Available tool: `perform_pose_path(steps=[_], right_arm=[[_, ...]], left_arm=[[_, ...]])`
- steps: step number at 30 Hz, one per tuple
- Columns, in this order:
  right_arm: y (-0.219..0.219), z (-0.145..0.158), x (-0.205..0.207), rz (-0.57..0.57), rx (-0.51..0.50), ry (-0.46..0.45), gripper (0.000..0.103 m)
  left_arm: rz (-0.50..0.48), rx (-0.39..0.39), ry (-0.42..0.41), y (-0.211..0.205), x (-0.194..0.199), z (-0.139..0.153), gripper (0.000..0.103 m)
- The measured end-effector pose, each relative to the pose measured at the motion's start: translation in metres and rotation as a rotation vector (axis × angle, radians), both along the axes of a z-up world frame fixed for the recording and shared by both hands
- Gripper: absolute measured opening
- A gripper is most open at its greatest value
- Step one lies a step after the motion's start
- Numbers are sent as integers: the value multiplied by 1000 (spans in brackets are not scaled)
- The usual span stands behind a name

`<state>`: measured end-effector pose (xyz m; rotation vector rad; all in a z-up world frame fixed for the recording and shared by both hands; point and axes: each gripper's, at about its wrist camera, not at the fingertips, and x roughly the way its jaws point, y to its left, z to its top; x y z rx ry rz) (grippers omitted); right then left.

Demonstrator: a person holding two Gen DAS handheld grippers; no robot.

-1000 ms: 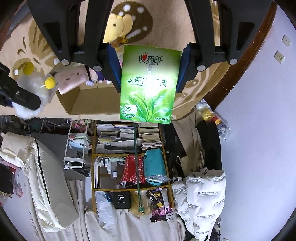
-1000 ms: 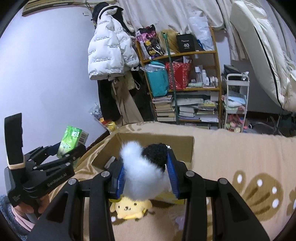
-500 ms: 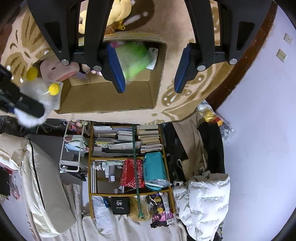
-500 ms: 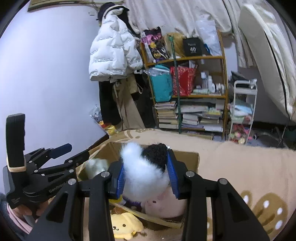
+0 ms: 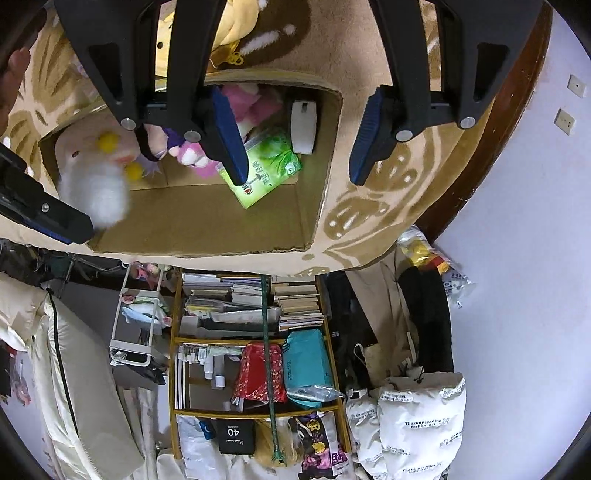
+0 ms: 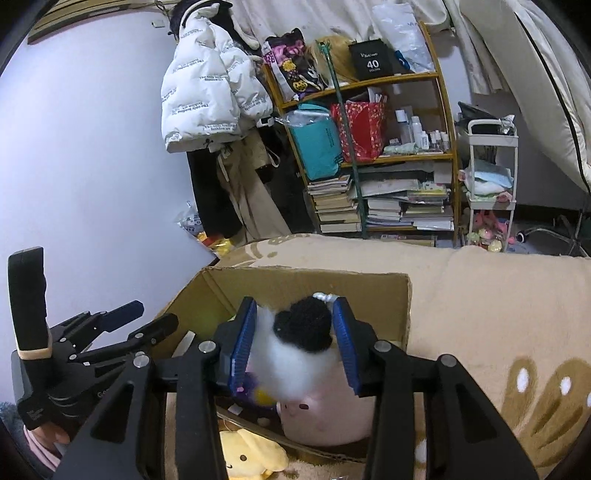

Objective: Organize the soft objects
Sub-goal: 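Open the right tool to drop the pompom into the box, then withdraw both tools and lower them toward the yellow dog plush and clear bag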

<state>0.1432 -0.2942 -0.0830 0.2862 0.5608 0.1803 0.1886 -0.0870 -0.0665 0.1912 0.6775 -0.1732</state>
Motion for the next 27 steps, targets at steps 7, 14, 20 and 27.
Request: perform_pose_path(steps=[7, 14, 20, 27], right_arm=[[0, 5, -7, -14, -23, -23, 69], [4, 8, -21, -66, -98, -3, 98], [-3, 15, -38, -103, -103, 7, 103], [-16, 20, -64, -154, -95, 35, 103]], left_arm=[[12, -2, -2, 4, -3, 2, 71], [12, 14, -3, 6, -15, 5, 85], [8, -9, 12, 10, -25, 11, 92], [13, -17, 3, 17, -48, 18, 95]])
